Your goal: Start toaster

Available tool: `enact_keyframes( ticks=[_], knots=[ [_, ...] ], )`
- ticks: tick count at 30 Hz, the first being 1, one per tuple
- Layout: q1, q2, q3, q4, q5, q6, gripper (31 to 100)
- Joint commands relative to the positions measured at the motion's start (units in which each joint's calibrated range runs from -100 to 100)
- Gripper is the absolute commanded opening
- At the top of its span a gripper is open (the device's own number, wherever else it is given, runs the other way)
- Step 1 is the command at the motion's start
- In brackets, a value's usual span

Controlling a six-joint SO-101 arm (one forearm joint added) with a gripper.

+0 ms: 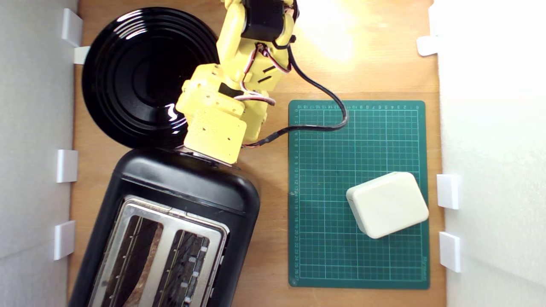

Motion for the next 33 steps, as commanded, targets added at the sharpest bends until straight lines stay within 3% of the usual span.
enact_keyframes(
  ticks=[1, 12, 28, 33],
  knots=[
    [0.4, 0.1, 2.4, -0.8, -2.2, -0.1, 31.5],
    [3.6, 0.3, 7.2, -0.8, -6.0, 0.2, 31.5],
    [4.0, 4.5, 13.2, -0.8, -11.4, 0.2, 31.4],
    [4.0, 5.5, 14.8, -4.7, -11.7, 2.0, 31.4]
  ],
)
